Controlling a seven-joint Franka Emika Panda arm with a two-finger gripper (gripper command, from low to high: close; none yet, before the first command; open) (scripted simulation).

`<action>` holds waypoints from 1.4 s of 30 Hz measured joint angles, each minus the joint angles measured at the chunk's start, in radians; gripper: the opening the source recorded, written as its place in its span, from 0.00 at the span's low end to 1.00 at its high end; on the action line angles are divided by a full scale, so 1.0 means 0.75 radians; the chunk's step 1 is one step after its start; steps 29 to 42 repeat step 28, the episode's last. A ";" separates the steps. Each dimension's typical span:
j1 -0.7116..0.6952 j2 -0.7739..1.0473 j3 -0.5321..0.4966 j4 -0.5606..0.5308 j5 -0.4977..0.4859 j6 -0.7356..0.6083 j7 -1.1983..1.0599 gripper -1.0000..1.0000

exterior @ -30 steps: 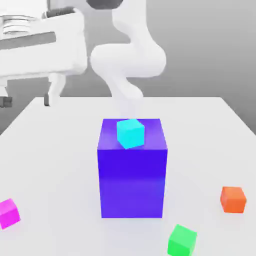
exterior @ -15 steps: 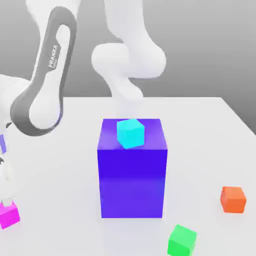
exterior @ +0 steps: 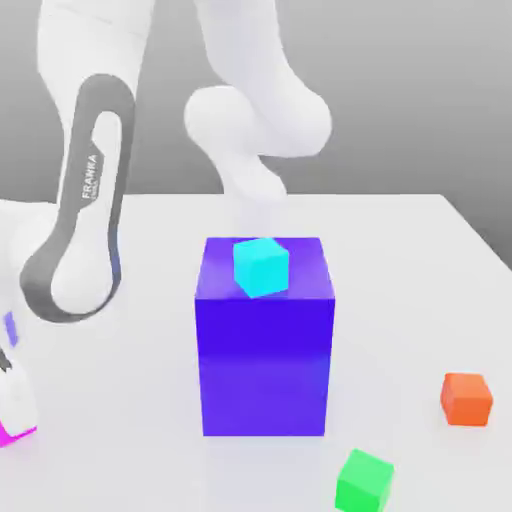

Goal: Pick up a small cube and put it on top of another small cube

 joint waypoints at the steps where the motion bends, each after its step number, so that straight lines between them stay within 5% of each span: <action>1: 0.051 -0.022 0.023 -0.005 -0.025 -0.016 0.025 0.00; 13: 0.552 -0.207 0.336 -0.086 -0.265 -0.086 0.271 0.00; 17: 0.707 -0.067 0.435 -0.051 -0.331 0.027 0.341 0.00; 18: 0.725 -0.034 0.444 -0.044 -0.339 0.053 0.349 1.00; 42: 0.742 -0.151 0.452 -0.045 -0.349 -0.063 0.358 1.00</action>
